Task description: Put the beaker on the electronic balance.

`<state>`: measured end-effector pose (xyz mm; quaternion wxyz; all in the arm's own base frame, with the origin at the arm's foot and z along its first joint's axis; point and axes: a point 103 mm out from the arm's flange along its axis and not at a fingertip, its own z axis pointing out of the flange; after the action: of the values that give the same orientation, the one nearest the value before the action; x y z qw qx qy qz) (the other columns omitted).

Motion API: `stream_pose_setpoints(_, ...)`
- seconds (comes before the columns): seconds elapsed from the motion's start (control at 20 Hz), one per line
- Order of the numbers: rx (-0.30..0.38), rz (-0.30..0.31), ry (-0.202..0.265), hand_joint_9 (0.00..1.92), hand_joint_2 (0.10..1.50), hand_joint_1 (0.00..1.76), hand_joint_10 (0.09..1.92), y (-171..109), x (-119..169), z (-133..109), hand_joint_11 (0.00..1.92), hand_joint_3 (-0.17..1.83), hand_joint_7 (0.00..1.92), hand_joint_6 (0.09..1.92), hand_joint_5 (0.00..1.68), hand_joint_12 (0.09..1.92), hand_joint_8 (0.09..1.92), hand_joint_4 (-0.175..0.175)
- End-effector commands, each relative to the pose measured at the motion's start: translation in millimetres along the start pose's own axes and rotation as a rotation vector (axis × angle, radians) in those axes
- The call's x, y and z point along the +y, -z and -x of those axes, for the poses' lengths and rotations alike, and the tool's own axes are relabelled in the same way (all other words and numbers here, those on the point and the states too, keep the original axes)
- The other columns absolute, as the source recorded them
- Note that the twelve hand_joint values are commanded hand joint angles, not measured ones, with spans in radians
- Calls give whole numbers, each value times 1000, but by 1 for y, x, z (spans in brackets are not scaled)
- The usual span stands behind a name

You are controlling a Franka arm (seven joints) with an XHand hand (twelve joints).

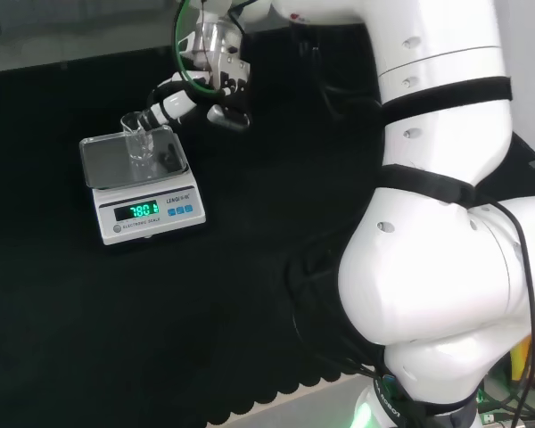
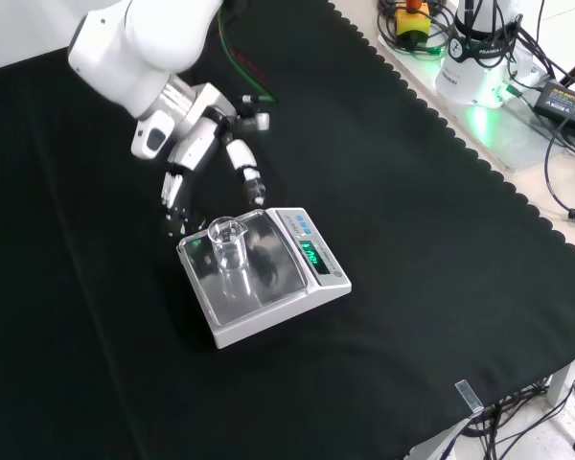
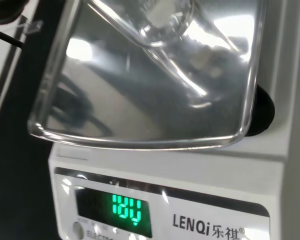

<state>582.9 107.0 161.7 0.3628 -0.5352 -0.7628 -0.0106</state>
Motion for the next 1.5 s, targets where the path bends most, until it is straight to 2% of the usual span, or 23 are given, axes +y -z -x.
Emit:
stream_pose_setpoints(0.05,88,245,181,614,666,538,87,52,-80,-1,345,94,175,87,287,1437,880,-127)
stream_pose_setpoints(0.15,99,310,245,618,686,550,136,63,-103,-4,358,80,234,87,344,1431,878,-125)
stream_pose_setpoints(0.3,81,367,297,462,716,569,649,85,-141,-7,378,53,312,87,419,1429,864,-123)
stream_pose_setpoints(0.4,74,384,305,420,725,572,786,99,-167,-7,380,49,328,87,443,1430,870,-120)
stream_pose_setpoints(0.7,28,471,256,415,746,551,843,132,-249,-6,384,55,351,87,471,1432,880,-117)
stream_pose_setpoints(0.9,-2,533,226,429,753,542,852,146,-280,-18,391,57,366,87,480,1434,884,-116)
stream_pose_setpoints(1.05,-13,583,217,437,758,535,854,153,-298,-24,396,59,375,87,484,1434,885,-115)
stream_pose_setpoints(1.25,-9,638,228,443,763,529,855,157,-312,-28,399,60,385,87,493,1433,885,-112)
stream_pose_setpoints(1.5,-15,636,245,450,767,528,855,157,-306,-30,402,61,399,87,500,1433,886,-109)
